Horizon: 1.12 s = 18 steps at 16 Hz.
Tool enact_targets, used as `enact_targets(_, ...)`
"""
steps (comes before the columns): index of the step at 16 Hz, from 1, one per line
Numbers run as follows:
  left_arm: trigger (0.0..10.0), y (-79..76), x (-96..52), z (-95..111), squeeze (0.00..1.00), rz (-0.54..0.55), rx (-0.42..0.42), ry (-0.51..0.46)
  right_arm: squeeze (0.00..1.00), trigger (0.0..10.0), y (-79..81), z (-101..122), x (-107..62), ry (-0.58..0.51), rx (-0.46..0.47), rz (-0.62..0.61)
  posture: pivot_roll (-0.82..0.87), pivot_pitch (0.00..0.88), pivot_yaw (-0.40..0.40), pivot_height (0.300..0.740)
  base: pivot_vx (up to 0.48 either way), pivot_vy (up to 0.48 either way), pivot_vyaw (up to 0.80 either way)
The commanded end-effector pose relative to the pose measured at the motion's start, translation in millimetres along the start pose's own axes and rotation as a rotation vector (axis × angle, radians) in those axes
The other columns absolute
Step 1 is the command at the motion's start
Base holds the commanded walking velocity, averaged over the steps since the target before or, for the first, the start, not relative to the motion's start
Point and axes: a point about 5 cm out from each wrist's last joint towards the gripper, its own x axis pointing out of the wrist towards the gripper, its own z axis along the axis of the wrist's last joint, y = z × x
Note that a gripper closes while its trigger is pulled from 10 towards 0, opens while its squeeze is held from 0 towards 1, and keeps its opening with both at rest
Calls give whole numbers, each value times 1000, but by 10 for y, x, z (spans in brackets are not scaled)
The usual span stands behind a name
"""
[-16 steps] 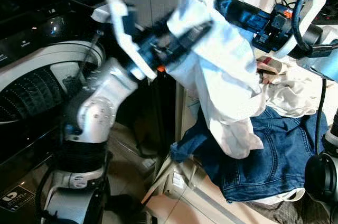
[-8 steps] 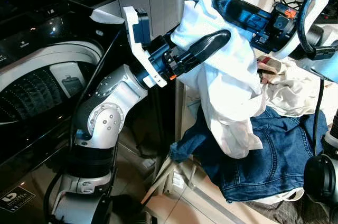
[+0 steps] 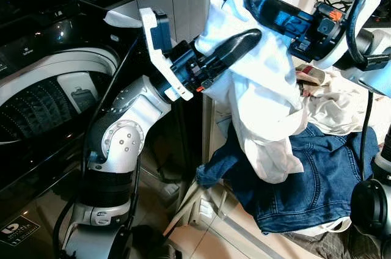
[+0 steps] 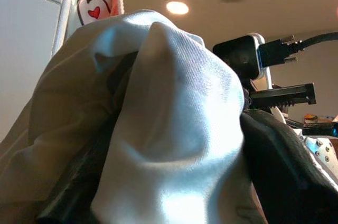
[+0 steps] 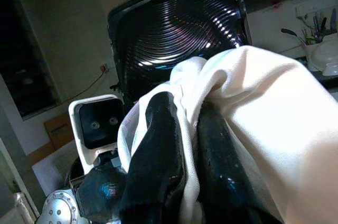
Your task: Clothes washing
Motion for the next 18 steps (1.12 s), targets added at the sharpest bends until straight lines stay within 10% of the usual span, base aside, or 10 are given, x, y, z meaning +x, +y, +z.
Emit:
enact_targets(1, 0, -37, -2, 36, 0, -17, 13, -17, 0, 0, 55, -22, 15, 8, -7, 22, -17, 0, 83, 740, 0, 0, 0)
enact_targets(9, 0, -27, -15, 48, 0, -12, 18, -20, 0, 0, 47, -35, 24, 7, -14, 7, -16, 0, 84, 740, 0, 0, 0)
enact_targets(12, 0, -8, -21, 68, 0, -2, 24, -29, 0, 1961, 44, -32, 24, 5, -24, 0, -15, 0, 84, 740, 0, 0, 0)
enact_targets(13, 0, 15, -28, 96, 0, 12, 32, -42, 8, 9490, 44, -29, 23, 3, -28, 2, -14, 0, 84, 740, 0, 0, 0)
enact_targets(14, 0, 43, -37, 128, 0, 30, 43, -56, 1000, 10000, 39, -21, 21, -10, -17, 5, -14, 0, 84, 740, 0, 0, 0)
enact_targets(18, 0, 109, -70, 186, 0, 70, 66, -76, 1000, 10000, 18, 16, 14, -40, -1, -1, -13, 0, 85, 740, 0, 0, 0)
